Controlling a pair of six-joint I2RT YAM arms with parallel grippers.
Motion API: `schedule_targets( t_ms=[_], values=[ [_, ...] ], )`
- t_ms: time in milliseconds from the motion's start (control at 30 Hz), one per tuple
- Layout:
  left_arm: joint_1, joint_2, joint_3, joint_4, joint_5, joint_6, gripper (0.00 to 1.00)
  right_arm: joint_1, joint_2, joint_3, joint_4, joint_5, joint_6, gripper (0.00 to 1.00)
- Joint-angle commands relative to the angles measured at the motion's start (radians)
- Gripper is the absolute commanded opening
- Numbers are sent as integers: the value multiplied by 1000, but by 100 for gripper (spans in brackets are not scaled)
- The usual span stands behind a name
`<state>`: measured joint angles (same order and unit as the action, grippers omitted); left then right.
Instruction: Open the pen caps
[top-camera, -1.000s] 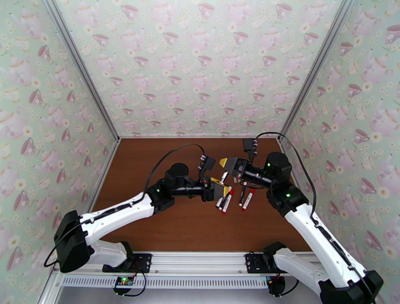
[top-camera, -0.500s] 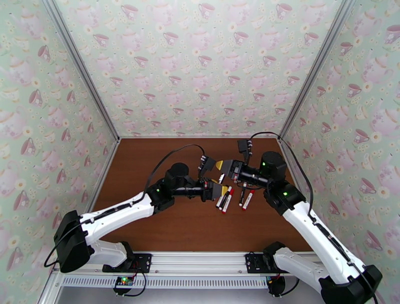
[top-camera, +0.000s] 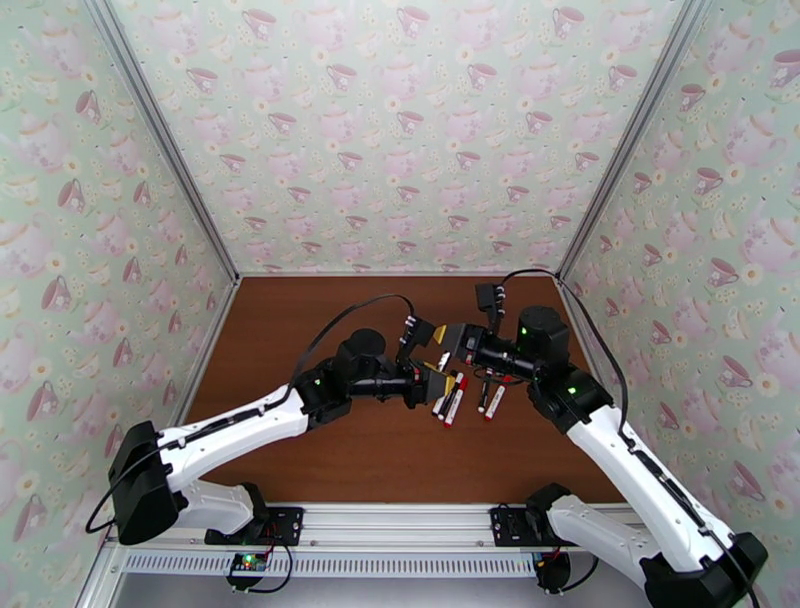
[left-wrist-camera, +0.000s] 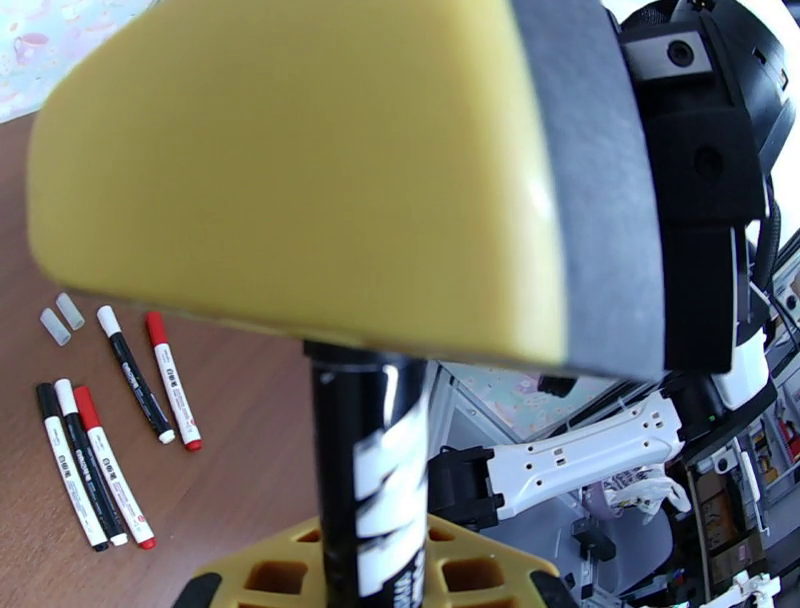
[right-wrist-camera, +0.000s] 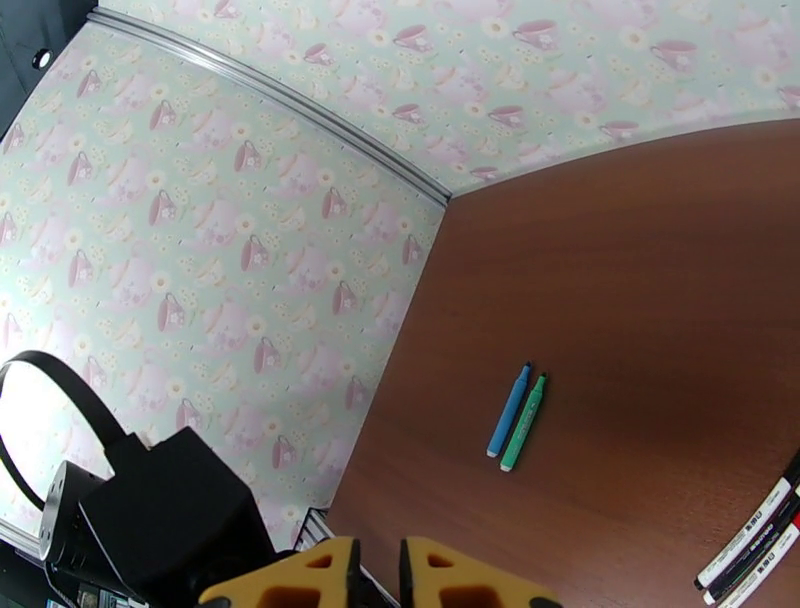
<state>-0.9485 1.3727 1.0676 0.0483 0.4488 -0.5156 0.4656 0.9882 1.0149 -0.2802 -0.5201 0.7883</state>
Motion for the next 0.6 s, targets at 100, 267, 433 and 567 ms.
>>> schedule_targets(
  t_ms=[100,267,433,567],
  values=[
    [26,-81,-95,52,156,-16,0,-45,2,34,132,-88,18,0],
    [16,-99,-92,-61,84,36,0,-67,4,52,135,-77,35,0],
    [-27,-110,-93,-151,-62,85,0,-75,-1,91,35,70,33,0],
    [-50,-121,-99,-181,-115,99,0,-80,-4,106,-12,146,27,0]
  ],
)
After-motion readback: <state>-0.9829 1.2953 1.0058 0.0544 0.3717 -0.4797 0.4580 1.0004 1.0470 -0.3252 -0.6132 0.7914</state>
